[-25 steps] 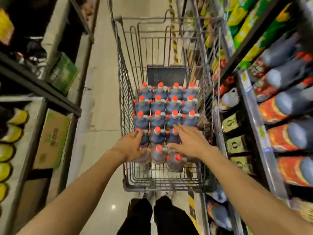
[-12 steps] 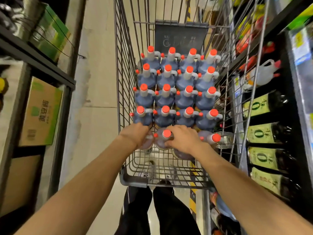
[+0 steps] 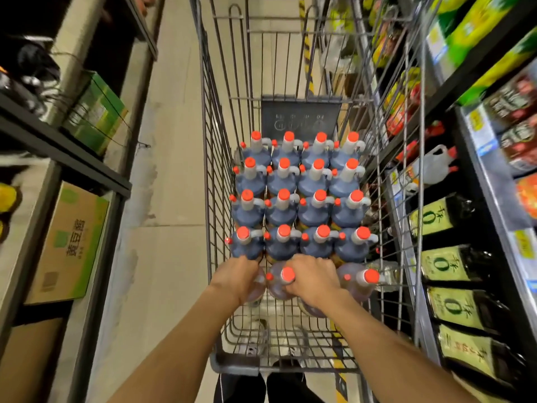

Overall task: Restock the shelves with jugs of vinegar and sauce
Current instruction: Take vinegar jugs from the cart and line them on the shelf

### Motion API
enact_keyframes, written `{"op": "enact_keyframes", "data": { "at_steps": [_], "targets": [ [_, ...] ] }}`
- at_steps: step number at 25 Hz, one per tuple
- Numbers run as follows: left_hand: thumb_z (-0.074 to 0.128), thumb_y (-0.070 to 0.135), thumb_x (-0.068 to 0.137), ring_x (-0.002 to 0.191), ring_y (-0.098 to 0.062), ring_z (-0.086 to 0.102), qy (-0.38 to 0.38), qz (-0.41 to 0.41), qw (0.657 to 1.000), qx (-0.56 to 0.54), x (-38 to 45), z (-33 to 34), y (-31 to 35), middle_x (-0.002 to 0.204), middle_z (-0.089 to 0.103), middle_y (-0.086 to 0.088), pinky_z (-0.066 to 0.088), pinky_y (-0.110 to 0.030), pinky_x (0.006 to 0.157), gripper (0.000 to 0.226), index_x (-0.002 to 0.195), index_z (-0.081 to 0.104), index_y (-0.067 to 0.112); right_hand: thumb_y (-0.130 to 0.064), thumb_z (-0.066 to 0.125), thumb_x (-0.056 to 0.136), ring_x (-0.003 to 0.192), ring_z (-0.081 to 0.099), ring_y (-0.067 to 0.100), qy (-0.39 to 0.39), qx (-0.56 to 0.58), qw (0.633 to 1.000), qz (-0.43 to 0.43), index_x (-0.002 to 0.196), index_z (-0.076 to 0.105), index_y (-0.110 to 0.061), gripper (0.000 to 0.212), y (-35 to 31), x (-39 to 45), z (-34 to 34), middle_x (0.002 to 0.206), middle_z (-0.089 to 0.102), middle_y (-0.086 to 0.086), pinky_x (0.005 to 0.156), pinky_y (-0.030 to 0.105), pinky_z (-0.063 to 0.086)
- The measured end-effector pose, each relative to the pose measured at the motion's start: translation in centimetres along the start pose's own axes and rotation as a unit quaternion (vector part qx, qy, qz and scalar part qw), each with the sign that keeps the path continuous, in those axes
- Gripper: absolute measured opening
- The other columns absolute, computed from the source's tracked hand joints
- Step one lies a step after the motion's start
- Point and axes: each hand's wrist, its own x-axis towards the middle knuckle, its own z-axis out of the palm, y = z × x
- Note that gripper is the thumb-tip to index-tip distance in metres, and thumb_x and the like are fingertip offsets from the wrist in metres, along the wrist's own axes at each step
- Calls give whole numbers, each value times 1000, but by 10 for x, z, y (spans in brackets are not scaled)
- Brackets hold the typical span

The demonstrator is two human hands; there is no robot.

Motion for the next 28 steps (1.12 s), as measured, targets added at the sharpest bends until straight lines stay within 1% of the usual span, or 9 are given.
{"op": "enact_keyframes", "data": {
  "at_steps": [6,11,14,16,18,21,22,25,28],
  "targets": [
    [64,20,92,113,-29,67,26,33,998,36,-14,-25,-12,120,70,-6,55,-36,91,35,126,69,26,-45,65,81,102,68,27,73,29,996,-43,105,66,-33,26,2,-21,-24,106,68,-6,68,33,34],
    [66,34,83,98,-33,68,145,84,985,44,-60,-66,-26,102,75,-8,52,-37,78,27,105,70,18,-47,67,73,94,65,19,161,117,979,-50,91,70,-28,26,-4,-56,-68,92,64,-10,68,36,43],
    [66,39,70,82,-32,66,226,108,967,-37,-101,-94,-28,85,74,-6,48,-37,70,26,86,67,18,-47,78,73,84,56,10,210,161,963,-58,80,67,-26,25,-13,-87,-106,82,57,-12,66,35,39],
    [66,42,63,63,-23,57,277,142,940,-138,-130,-117,-26,65,64,1,41,-33,61,21,68,60,22,-43,84,73,82,57,12,239,195,949,-67,76,64,-24,27,-19,-112,-140,81,60,-10,70,38,45],
    [81,42,63,56,-10,51,305,189,908,-219,-159,-145,-20,57,58,11,36,-22,56,24,60,59,31,-33,88,75,82,60,16,267,239,929,-93,75,68,-17,26,-24,-139,-175,81,64,-4,75,40,49],
    [97,25,64,64,10,60,315,271,851,-322,-202,-189,-1,70,71,24,42,-8,61,26,78,77,34,-19,91,76,75,61,1,338,316,879,-114,69,68,-33,28,-31,-188,-222,73,65,-10,67,18,43],
    [97,19,63,68,11,63,315,292,830,-356,-214,-203,6,75,76,21,45,-8,64,28,84,81,28,-15,92,76,72,60,-2,363,344,859,-114,69,68,-32,30,-33,-202,-234,71,65,-10,65,15,41],
    [97,10,62,74,0,68,313,350,772,-429,-245,-238,32,81,80,4,53,-16,70,29,87,83,16,-9,89,77,63,56,-3,428,425,791,-104,69,70,-15,22,-35,-241,-259,66,67,-2,60,15,42],
    [95,1,61,70,-3,68,294,412,727,-464,-267,-259,66,80,80,-2,53,-17,65,29,84,83,14,-10,89,76,64,61,0,478,493,720,-102,71,76,-17,15,-33,-278,-272,69,74,-6,60,17,48]
  ]
}}
